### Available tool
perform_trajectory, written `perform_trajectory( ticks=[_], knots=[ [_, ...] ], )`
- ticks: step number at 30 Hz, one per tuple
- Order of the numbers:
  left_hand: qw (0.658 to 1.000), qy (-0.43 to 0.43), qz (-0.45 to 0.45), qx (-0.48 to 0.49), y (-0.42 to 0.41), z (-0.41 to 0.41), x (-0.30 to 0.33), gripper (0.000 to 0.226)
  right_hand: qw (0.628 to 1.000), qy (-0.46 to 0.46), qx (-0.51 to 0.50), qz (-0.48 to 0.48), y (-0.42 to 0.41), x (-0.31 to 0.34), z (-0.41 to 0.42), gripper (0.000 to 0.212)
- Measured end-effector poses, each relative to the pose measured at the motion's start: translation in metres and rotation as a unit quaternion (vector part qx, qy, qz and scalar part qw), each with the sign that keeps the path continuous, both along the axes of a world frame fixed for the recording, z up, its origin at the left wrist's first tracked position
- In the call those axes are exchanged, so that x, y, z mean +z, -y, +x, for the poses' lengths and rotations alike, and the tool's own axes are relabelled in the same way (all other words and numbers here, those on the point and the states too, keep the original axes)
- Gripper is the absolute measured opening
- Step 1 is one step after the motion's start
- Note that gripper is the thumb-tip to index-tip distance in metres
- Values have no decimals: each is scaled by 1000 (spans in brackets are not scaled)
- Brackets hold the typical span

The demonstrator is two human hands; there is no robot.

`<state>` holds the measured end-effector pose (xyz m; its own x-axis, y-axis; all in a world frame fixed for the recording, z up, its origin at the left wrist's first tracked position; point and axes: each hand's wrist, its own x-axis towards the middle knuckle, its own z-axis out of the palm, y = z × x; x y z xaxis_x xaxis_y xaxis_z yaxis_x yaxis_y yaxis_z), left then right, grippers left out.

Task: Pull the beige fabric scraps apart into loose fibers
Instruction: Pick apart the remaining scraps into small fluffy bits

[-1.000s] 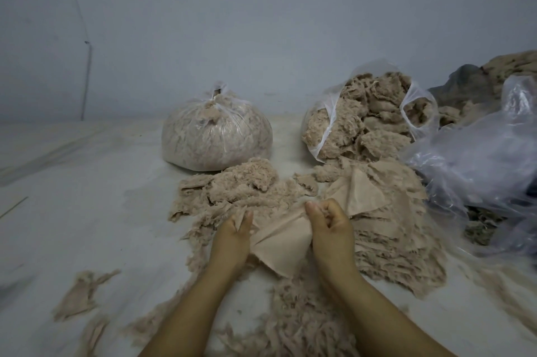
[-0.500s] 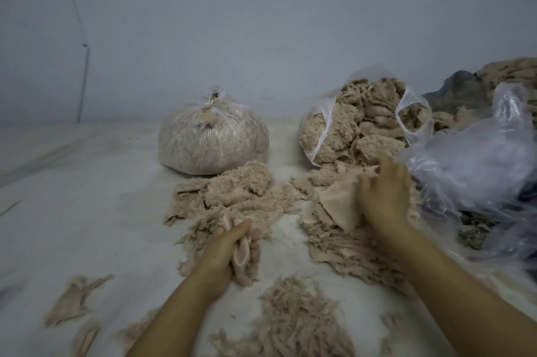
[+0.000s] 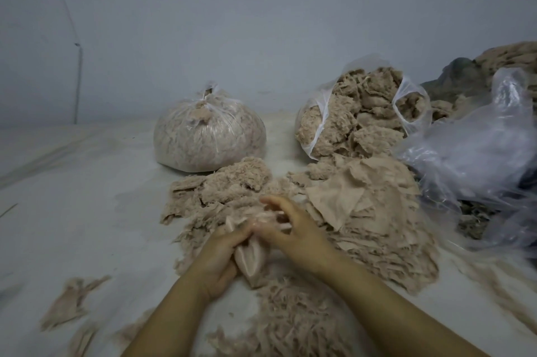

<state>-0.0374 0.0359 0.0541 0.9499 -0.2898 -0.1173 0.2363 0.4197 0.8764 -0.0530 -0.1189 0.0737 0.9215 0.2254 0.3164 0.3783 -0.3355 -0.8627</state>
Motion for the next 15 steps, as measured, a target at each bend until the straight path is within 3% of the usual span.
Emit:
perform_trajectory(
  ticks=[4,10,12,15],
  knots=[
    [995,27,91,17,-2,-2,0,29,987,-69,-2,146,-5,-15,1,5],
    [997,46,59,34,6,-2,1,31,955,-185,-19,229,-7,-24,-3,27],
    [994,44,38,94,9,-2,3,25,948,-210,-10,237,-8,-27,-2,18],
    [977,4,14,214,1,6,3,20,941,-215,-43,256,-7,-24,-1,22]
  ],
)
